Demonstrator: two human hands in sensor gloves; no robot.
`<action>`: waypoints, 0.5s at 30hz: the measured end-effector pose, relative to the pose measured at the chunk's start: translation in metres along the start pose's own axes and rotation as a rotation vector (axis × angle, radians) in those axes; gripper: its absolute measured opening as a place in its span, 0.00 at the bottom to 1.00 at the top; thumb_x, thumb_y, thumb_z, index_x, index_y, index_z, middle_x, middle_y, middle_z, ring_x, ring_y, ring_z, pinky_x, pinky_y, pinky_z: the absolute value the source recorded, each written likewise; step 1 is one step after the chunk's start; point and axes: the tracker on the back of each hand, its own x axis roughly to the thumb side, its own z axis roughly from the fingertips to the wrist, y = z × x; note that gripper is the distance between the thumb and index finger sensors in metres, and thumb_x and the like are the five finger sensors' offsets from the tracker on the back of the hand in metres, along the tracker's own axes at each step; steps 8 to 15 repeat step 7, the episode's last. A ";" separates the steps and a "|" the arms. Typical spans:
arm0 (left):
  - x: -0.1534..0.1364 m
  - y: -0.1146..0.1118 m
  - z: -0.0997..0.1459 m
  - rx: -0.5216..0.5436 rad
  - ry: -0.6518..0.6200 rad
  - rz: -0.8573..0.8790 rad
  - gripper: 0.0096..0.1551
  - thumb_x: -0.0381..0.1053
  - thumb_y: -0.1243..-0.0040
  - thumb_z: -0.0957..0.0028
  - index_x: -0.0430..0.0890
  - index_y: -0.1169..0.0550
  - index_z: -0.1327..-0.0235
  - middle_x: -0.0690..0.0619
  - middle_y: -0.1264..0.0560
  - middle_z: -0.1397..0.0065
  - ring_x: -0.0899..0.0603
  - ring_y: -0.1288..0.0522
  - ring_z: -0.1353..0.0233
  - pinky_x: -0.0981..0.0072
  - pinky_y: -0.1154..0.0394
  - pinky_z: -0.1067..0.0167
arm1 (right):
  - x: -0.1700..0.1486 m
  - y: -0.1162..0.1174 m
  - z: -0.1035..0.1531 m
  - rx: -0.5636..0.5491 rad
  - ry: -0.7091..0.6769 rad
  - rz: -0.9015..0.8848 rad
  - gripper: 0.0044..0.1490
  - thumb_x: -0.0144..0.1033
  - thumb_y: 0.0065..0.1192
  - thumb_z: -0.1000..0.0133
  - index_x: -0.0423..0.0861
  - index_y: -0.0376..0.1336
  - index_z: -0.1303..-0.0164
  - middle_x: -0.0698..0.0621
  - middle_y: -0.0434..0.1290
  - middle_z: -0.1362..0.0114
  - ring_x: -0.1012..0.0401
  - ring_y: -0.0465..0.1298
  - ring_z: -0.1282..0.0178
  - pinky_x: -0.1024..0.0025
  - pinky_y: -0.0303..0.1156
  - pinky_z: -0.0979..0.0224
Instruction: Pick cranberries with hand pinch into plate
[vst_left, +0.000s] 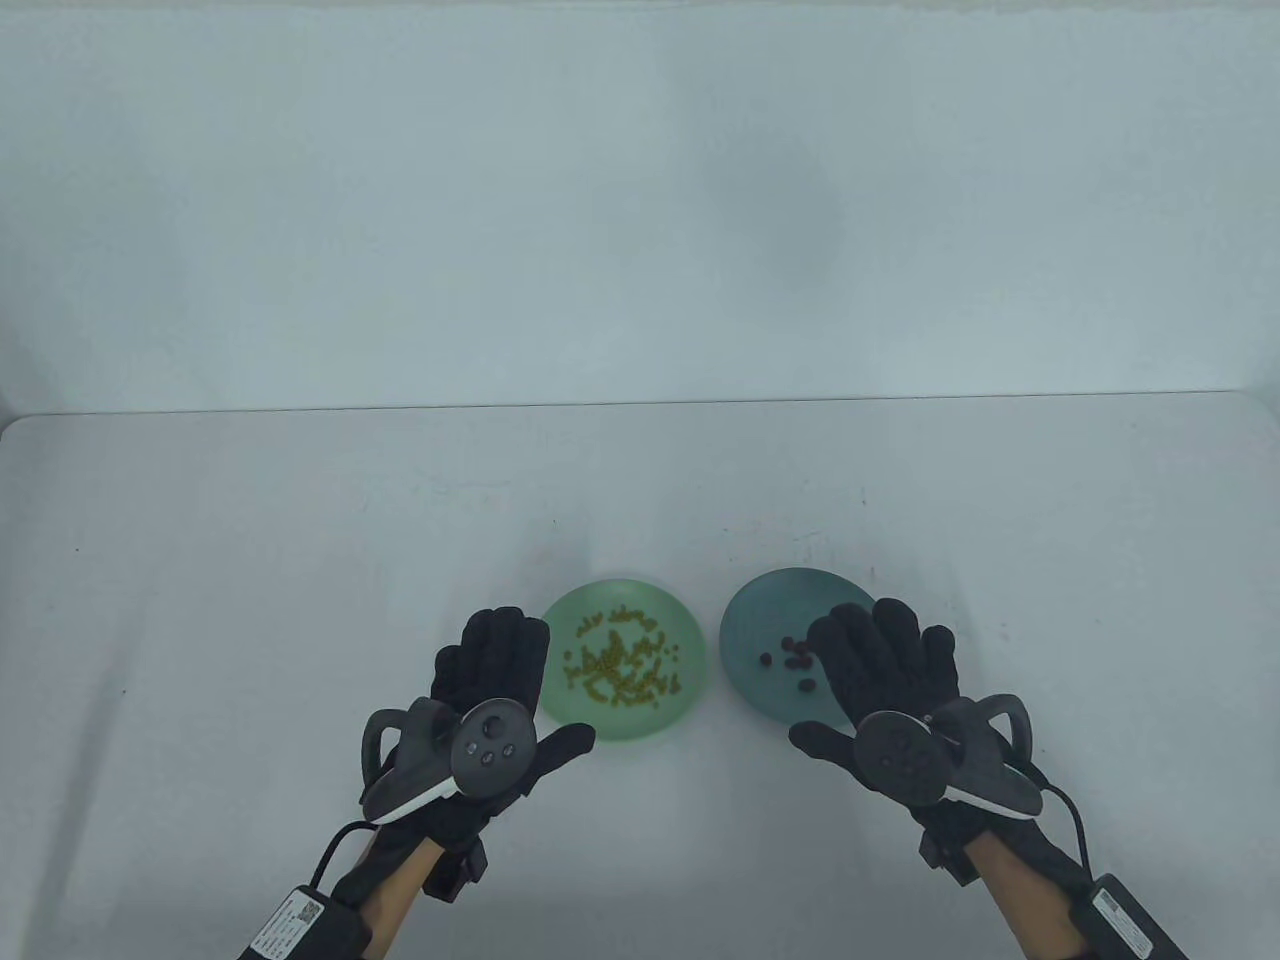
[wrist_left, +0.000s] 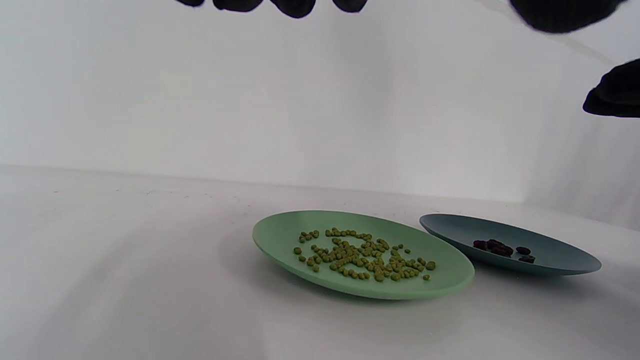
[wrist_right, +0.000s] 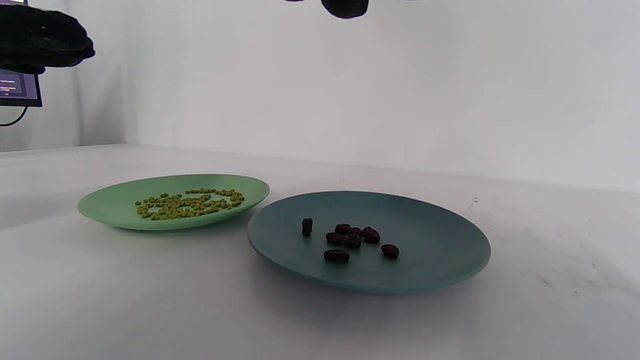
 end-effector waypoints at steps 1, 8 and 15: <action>0.000 0.000 0.000 0.001 0.000 0.002 0.60 0.74 0.57 0.45 0.40 0.57 0.13 0.35 0.58 0.12 0.25 0.57 0.13 0.32 0.52 0.23 | 0.000 0.000 0.000 0.002 0.000 0.000 0.60 0.73 0.32 0.44 0.44 0.38 0.09 0.40 0.45 0.07 0.32 0.46 0.11 0.27 0.45 0.20; -0.001 0.000 0.000 0.003 0.003 0.011 0.60 0.74 0.57 0.45 0.40 0.57 0.13 0.35 0.58 0.12 0.25 0.57 0.14 0.32 0.52 0.23 | 0.001 0.001 -0.001 0.018 -0.004 -0.001 0.60 0.73 0.32 0.44 0.44 0.39 0.09 0.40 0.46 0.07 0.32 0.46 0.11 0.27 0.45 0.20; -0.001 0.000 0.000 0.003 0.003 0.011 0.60 0.74 0.57 0.45 0.40 0.57 0.13 0.35 0.58 0.12 0.25 0.57 0.14 0.32 0.52 0.23 | 0.001 0.001 -0.001 0.018 -0.004 -0.001 0.60 0.73 0.32 0.44 0.44 0.39 0.09 0.40 0.46 0.07 0.32 0.46 0.11 0.27 0.45 0.20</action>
